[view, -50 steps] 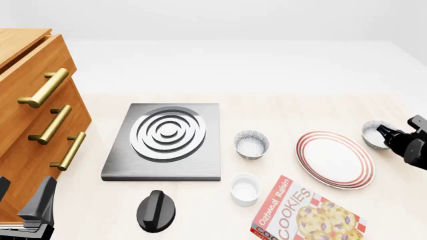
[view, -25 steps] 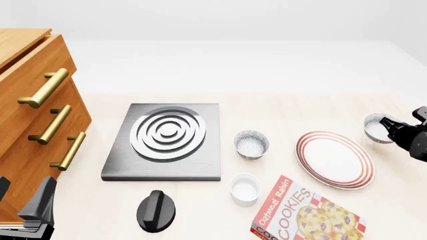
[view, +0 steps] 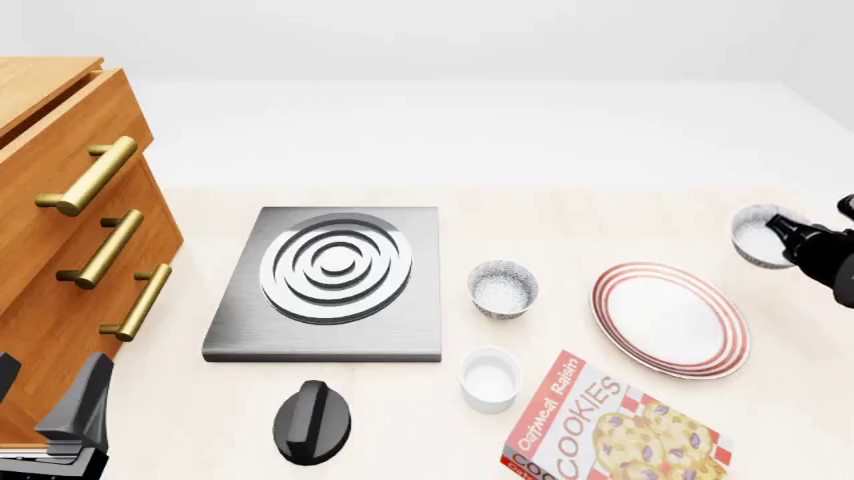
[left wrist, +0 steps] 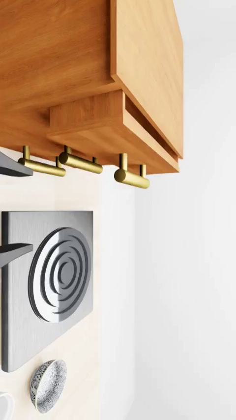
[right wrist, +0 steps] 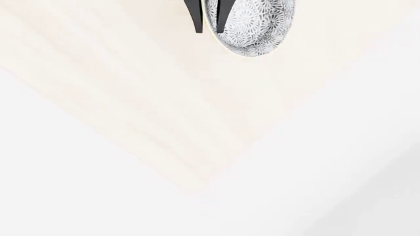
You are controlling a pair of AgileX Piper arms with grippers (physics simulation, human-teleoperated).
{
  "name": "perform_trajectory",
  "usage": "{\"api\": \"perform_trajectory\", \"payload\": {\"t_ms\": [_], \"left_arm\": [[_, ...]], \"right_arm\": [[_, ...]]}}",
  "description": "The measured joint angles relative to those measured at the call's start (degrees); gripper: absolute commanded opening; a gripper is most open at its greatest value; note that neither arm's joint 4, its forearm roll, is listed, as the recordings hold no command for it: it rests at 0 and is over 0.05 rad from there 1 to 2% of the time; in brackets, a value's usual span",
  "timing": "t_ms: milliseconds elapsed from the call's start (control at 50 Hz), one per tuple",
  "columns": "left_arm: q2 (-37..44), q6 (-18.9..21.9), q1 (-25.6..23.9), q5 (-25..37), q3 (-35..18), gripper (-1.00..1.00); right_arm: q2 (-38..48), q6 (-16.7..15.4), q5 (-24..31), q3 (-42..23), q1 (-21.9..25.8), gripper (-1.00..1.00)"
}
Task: Pick the akita bowl next to the plate and place it on the plate.
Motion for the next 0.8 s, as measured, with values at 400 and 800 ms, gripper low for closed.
{"api": "perform_trajectory", "payload": {"t_ms": [400,800], "left_arm": [[0.0,0.0,0.0,0.0,0.0,1.0],[0.0,0.0,0.0,0.0,0.0,1.0]], "right_arm": [[-6.15,0.05,1.64,2.77,1.26,-1.0],[-11.42,0.12,2.91,5.47,3.09,-1.0]]}}
